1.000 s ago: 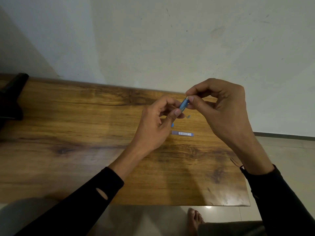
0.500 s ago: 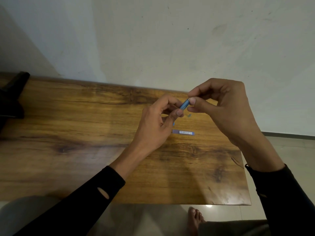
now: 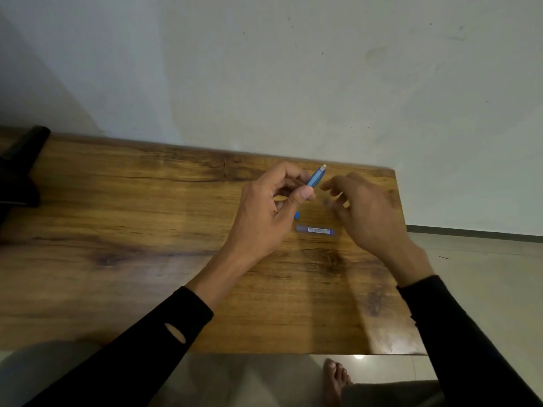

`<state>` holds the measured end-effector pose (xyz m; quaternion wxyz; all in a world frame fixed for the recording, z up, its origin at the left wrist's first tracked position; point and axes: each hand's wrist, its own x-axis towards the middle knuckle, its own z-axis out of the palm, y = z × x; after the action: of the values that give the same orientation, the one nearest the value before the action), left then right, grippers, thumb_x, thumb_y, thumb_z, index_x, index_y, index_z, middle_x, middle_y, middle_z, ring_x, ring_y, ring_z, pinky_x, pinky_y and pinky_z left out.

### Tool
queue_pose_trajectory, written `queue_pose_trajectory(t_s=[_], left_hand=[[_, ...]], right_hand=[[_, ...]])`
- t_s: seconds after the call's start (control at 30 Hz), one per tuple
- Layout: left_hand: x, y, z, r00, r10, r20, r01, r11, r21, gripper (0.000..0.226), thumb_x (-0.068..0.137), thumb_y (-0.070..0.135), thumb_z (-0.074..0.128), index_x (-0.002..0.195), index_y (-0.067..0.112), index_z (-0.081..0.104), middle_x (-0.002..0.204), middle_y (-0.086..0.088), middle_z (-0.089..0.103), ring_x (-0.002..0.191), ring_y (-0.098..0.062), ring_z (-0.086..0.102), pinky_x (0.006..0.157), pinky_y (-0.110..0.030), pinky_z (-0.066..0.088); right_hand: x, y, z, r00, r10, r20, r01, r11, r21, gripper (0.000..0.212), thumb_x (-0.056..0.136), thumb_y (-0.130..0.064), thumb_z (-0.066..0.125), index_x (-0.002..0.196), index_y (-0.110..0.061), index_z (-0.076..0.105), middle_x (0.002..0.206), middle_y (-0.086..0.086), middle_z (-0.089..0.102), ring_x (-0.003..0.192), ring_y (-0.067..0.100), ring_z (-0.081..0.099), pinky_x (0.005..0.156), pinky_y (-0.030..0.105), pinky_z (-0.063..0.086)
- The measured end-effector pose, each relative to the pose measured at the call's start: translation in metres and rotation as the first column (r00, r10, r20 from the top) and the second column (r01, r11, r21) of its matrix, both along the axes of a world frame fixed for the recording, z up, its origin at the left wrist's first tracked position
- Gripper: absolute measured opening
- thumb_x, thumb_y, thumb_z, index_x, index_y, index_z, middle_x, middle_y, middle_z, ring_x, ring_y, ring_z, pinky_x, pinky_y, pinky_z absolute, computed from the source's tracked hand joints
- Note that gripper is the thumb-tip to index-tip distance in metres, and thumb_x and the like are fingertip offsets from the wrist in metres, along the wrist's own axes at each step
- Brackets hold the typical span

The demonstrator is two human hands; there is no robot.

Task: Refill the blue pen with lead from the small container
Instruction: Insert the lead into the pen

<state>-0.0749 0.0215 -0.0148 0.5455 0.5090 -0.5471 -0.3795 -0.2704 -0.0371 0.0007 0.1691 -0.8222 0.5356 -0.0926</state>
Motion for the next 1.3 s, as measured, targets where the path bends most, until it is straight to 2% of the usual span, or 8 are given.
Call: queue_pose_trajectory(t_s=[0.1,0.2,0.27,0.37,0.53,0.7,1.07,1.3], left_hand=[[0.001,-0.001,-0.001,1.0,0.01,0.01,-0.01,1.0,-0.008,0.009,0.104,0.016,0.073,0.11,0.023,0.069,0.098,0.006,0.082,0.098,-0.013,0.082,0.079,-0.041,0.067],[0.003,-0.001,0.0,1.0,0.016,0.006,-0.016,1.0,0.0,0.01,0.104,0.017,0.073,0.108,0.025,0.068,0.097,0.006,0.082,0.098,-0.012,0.082,0.078,-0.046,0.066],[0.003,-0.001,0.0,1.0,0.013,0.003,-0.013,1.0,0.01,0.01,0.104,0.017,0.073,0.108,0.026,0.068,0.097,0.007,0.082,0.098,-0.011,0.082,0.078,-0.046,0.066],[0.003,-0.002,0.0,1.0,0.014,-0.006,-0.013,1.0,0.017,0.009,0.105,0.015,0.072,0.109,0.022,0.069,0.099,0.008,0.081,0.097,-0.01,0.082,0.079,-0.043,0.067],[0.002,-0.001,0.001,1.0,0.002,-0.028,-0.001,0.999,0.041,0.006,0.105,0.014,0.073,0.11,0.016,0.07,0.099,0.009,0.08,0.096,-0.008,0.082,0.076,-0.032,0.068],[0.0,-0.001,-0.001,1.0,0.001,-0.021,0.0,0.998,0.057,0.007,0.105,0.015,0.073,0.111,0.016,0.071,0.097,0.006,0.081,0.096,-0.008,0.082,0.076,-0.035,0.069],[-0.002,0.0,-0.003,1.0,-0.008,0.011,0.007,0.999,0.054,0.012,0.105,0.021,0.073,0.106,0.032,0.068,0.102,0.009,0.08,0.096,-0.011,0.082,0.068,-0.036,0.065],[-0.002,0.0,-0.005,0.999,0.007,0.036,-0.01,0.998,0.06,0.011,0.105,0.02,0.073,0.106,0.03,0.069,0.099,0.009,0.081,0.095,-0.011,0.082,0.071,-0.047,0.066]], right_hand=[[0.005,0.0,-0.013,0.995,0.043,-0.093,-0.046,0.998,-0.034,0.009,0.1,-0.005,0.067,0.106,-0.009,0.072,0.102,0.007,0.062,0.084,0.029,0.062,0.068,0.032,0.035],[0.006,-0.006,-0.011,1.0,-0.005,-0.029,0.005,1.0,-0.018,0.009,0.098,-0.001,0.069,0.095,-0.009,0.072,0.092,0.001,0.06,0.083,0.028,0.062,0.062,0.027,0.034],[0.006,-0.01,-0.004,0.994,-0.047,0.094,0.048,0.999,-0.008,0.01,0.096,-0.003,0.073,0.095,-0.013,0.075,0.089,-0.003,0.065,0.082,0.021,0.065,0.065,0.018,0.041],[0.005,-0.015,0.016,0.903,-0.128,0.409,0.096,0.991,0.098,0.013,0.092,-0.004,0.079,0.094,-0.018,0.078,0.082,-0.005,0.072,0.072,0.014,0.068,0.067,0.028,0.058],[0.006,-0.011,0.054,0.711,-0.09,0.698,0.002,0.992,0.126,0.012,0.094,-0.007,0.08,0.098,-0.019,0.079,0.087,-0.008,0.078,0.068,0.009,0.068,0.066,0.02,0.056],[0.014,-0.003,0.069,0.733,0.011,0.68,-0.038,0.999,0.025,0.017,0.098,0.002,0.071,0.101,-0.015,0.074,0.096,-0.005,0.074,0.088,0.023,0.075,0.074,0.033,0.065],[0.019,0.004,0.071,0.8,0.038,0.598,-0.063,0.998,0.022,0.021,0.098,-0.001,0.072,0.101,-0.022,0.074,0.098,-0.007,0.077,0.086,0.015,0.076,0.078,0.041,0.065],[0.018,0.003,0.069,0.816,0.035,0.577,-0.06,0.998,0.025,0.014,0.1,-0.004,0.073,0.105,-0.016,0.076,0.1,-0.001,0.077,0.088,0.018,0.076,0.077,0.039,0.066]])
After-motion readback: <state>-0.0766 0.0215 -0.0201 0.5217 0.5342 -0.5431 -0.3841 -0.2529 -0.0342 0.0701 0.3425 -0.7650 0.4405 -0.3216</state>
